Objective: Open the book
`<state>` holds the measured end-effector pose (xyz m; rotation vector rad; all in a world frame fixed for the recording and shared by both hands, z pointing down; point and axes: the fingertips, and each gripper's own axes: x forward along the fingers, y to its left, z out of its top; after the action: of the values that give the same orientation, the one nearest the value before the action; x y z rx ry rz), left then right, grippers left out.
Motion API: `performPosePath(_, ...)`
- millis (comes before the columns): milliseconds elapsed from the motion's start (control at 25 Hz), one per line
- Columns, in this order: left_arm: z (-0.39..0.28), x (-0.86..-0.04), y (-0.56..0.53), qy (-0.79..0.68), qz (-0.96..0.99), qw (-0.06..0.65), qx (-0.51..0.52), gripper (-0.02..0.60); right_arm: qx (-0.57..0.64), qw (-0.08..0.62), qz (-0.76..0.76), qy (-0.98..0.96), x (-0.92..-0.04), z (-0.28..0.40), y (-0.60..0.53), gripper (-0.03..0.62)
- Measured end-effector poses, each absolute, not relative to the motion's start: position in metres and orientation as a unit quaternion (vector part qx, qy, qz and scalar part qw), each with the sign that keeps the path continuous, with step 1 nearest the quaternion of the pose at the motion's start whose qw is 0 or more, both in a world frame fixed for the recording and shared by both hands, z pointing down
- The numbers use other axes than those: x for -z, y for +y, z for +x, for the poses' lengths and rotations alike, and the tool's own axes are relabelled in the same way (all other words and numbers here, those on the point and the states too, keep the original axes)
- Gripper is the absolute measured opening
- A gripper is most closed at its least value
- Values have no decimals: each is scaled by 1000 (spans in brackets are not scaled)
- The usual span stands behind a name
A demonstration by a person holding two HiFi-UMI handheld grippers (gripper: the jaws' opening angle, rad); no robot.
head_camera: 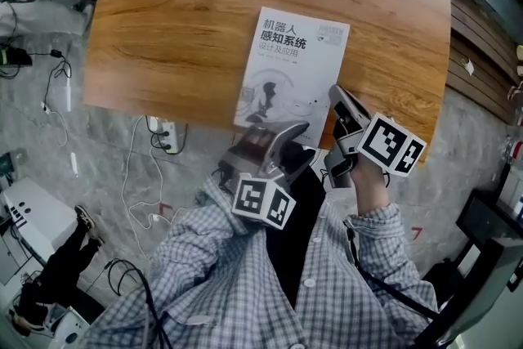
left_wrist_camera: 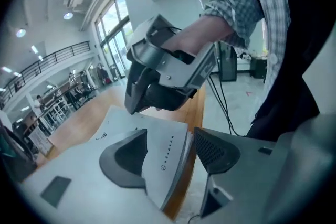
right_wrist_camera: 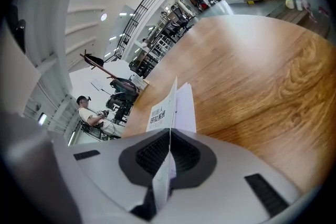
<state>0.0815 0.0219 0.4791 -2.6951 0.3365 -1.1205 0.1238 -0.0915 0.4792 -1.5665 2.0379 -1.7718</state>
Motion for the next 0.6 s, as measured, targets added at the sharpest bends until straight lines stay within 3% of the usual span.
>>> performPosePath(320, 104, -487, 15, 135, -888, 187, 398, 258, 570, 12, -500, 651, -479, 123, -91, 23)
performPosePath(440, 103, -482, 12, 143, -891, 183, 389, 188, 568, 8, -500, 653, -479, 123, -91, 23)
performPosePath(520, 102, -479, 11, 149, -892, 181, 386, 96, 566, 3, -500, 656, -479, 124, -91, 23)
performPosePath(600, 101, -476, 9, 159, -895, 171, 379, 49, 559, -6, -500, 661, -479, 124, -90, 23)
